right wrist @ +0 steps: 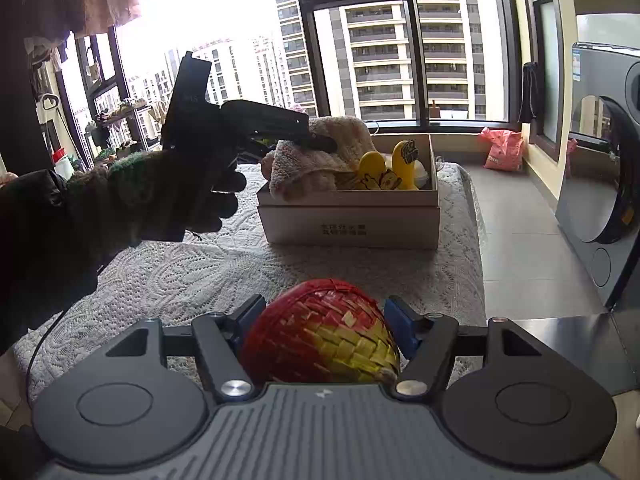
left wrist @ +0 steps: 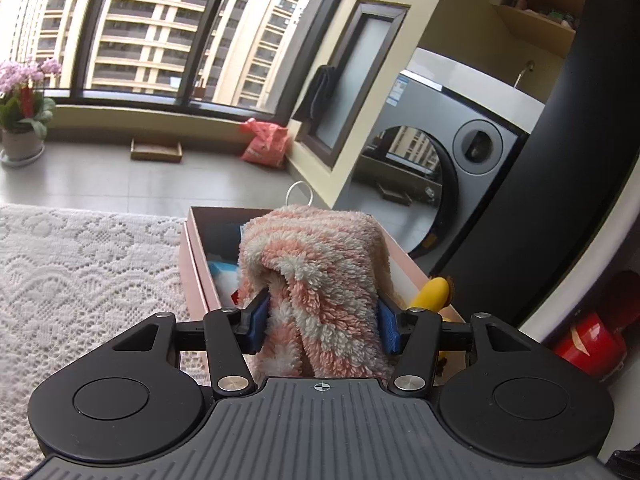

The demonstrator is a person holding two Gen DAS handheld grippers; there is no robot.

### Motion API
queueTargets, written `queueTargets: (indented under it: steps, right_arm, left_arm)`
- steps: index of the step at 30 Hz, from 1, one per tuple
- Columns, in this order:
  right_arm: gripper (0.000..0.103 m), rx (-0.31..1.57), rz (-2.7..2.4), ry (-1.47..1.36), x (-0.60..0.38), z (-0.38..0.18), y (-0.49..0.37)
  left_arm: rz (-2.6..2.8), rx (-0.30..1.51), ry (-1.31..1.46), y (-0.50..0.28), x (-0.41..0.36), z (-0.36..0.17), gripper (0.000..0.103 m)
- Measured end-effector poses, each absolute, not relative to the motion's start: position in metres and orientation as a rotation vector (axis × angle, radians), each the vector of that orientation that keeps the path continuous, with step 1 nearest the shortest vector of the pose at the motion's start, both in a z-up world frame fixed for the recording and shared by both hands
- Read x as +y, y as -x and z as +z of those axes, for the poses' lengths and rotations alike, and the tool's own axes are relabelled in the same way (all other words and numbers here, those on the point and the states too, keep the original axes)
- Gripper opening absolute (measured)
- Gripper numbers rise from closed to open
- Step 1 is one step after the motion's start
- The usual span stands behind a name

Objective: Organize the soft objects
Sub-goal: 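Carry the cloth over the pink box with the left gripper while the right lifts the doll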

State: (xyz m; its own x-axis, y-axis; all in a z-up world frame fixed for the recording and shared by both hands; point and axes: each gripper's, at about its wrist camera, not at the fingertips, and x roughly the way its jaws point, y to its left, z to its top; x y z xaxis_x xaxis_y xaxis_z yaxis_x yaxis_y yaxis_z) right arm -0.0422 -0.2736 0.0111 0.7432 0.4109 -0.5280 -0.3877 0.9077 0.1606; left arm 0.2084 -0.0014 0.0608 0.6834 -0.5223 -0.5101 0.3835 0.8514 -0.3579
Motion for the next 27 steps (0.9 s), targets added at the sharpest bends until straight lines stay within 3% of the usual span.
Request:
queueTargets:
  steps: [6, 10, 15, 25, 27]
  right_arm:
    - [0.081, 0.711, 0.407, -0.019, -0.285, -0.013, 0.043]
    - [0.083, 0.731, 0.455, -0.013, -0.290, -0.013, 0.054]
    - [0.095, 0.724, 0.529, 0.075, -0.286, -0.001, 0.067]
    - [0.093, 0.796, 0.512, 0.194, -0.273, -0.010, 0.058]
    - [0.084, 0.797, 0.507, 0.205, -0.272, -0.014, 0.060]
  left_arm:
    - [-0.516, 0.615, 0.186, -0.179, 0.009, 0.086, 0.058]
    - [-0.509, 0.669, 0.214, -0.172, 0.013, 0.079, 0.056]
    - [-0.569, 0.653, 0.260, -0.193, -0.005, 0.082, 0.054]
    - [-0.521, 0.538, 0.048, -0.219, -0.042, 0.140, 0.056]
    - [-0.529, 0.551, 0.076, -0.215, -0.035, 0.140, 0.056]
